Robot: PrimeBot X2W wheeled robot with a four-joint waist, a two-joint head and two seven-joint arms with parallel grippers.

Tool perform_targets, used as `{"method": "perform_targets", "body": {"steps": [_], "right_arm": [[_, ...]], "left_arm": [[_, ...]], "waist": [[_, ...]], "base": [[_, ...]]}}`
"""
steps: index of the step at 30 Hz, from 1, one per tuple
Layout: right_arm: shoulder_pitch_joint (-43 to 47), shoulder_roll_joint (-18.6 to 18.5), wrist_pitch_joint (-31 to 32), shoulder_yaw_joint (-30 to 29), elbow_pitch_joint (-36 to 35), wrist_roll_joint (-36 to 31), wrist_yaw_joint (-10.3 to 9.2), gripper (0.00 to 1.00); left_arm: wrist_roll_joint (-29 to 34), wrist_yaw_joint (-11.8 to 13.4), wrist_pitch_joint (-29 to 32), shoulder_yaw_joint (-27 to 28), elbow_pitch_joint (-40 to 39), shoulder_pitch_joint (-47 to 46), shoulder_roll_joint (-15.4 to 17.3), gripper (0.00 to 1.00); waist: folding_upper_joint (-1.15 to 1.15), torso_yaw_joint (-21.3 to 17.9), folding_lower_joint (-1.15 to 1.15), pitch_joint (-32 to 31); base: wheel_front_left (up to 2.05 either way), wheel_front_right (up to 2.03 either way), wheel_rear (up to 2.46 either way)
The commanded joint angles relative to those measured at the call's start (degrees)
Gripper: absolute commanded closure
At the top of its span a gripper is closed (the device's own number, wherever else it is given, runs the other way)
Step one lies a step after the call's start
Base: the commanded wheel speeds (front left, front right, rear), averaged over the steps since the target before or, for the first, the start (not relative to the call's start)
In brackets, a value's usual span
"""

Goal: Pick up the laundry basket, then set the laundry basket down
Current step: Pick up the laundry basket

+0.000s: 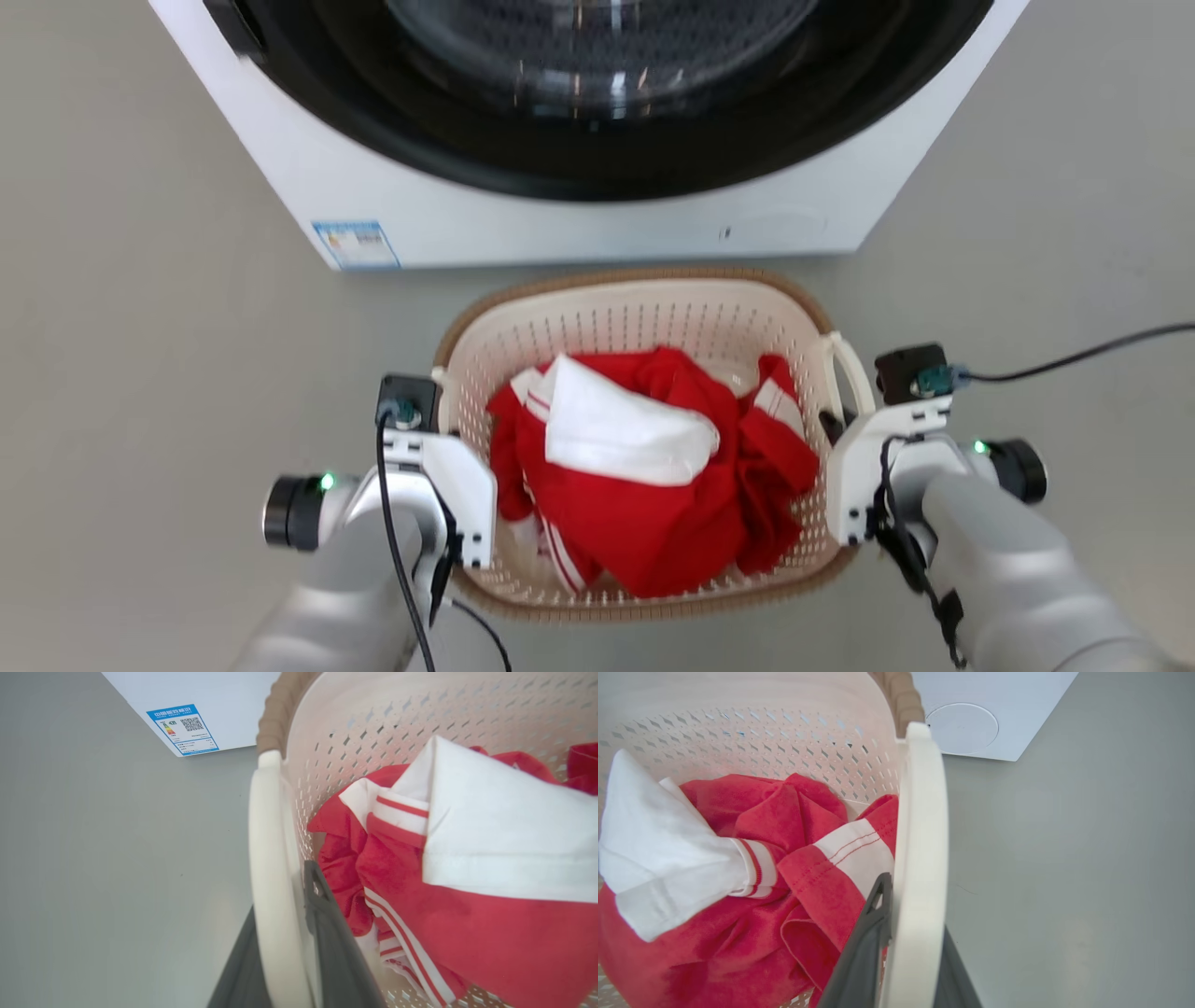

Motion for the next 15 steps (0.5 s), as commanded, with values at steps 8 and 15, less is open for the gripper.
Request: {"method": "perform_targets", "body": {"steps": [8,15], "right_arm": [[7.9,1.49,0.88,-2.71,-0.65,-3.57,0.44,1.0],[12.0,1.53,2.32,-3.85,-0.65,-2.51,0.44,1.0]], "left_arm": [[-1.93,-1.65,-0.9,-0.9,-0.7,5.11,0.77,1.0],[-2.88,-3.14,0.73,-2.32,-0.29,8.93,0.77,1.0]], "waist": [[0.0,-0.28,0.0,-12.97],[0.0,-0.52,0.0,-17.82]], "base": [[0.0,0.0,0.0],[0.0,0.0,0.0]]}}
